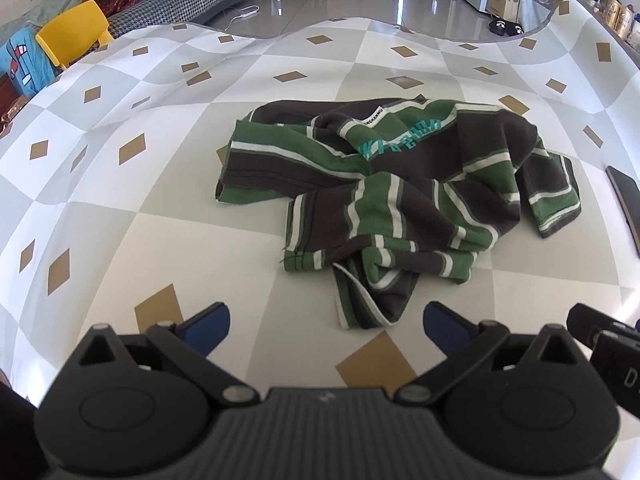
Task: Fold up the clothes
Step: 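Move both tools toward the striped green-and-brown shirt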
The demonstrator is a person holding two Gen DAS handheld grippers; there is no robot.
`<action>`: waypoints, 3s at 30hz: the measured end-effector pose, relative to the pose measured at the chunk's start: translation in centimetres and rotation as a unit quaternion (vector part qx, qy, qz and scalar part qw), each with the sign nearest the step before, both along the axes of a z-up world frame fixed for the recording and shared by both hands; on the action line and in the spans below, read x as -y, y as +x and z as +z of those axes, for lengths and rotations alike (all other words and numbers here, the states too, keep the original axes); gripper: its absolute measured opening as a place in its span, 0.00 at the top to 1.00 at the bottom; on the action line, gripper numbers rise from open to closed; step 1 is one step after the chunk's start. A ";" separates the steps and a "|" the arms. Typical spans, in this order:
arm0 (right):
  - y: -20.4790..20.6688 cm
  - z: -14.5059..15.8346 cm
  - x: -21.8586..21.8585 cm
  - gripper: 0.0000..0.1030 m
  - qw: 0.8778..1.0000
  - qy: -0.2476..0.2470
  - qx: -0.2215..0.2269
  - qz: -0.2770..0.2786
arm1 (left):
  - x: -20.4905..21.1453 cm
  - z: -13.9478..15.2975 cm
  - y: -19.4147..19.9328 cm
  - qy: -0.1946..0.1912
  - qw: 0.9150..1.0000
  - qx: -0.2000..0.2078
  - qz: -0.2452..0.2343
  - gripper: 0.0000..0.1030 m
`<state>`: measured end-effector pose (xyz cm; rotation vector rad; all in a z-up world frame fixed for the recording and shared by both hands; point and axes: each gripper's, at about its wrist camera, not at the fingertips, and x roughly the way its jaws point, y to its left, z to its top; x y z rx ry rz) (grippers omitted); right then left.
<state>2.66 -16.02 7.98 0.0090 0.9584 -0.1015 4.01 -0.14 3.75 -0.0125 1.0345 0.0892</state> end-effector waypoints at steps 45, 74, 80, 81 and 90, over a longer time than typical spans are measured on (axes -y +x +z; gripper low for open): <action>2.7 1.5 1.4 0.33 0.998 0.047 -0.027 -0.015 | 1.9 1.4 3.7 0.000 0.999 0.009 -0.040 0.00; 3.1 2.0 1.7 0.33 0.999 0.009 0.007 -0.033 | 3.6 1.0 2.9 0.039 0.997 0.004 -0.064 0.00; 3.6 2.0 1.3 0.33 1.000 -0.008 0.014 -0.026 | 3.7 1.5 2.4 0.042 0.996 0.012 -0.072 0.00; 3.7 2.0 1.2 0.33 1.000 -0.011 0.015 -0.022 | 3.6 1.6 2.4 0.041 0.997 0.012 -0.072 0.00; 4.0 2.1 -0.1 0.33 0.999 -0.021 0.025 0.004 | 2.7 2.3 1.9 0.043 0.997 0.021 -0.066 0.00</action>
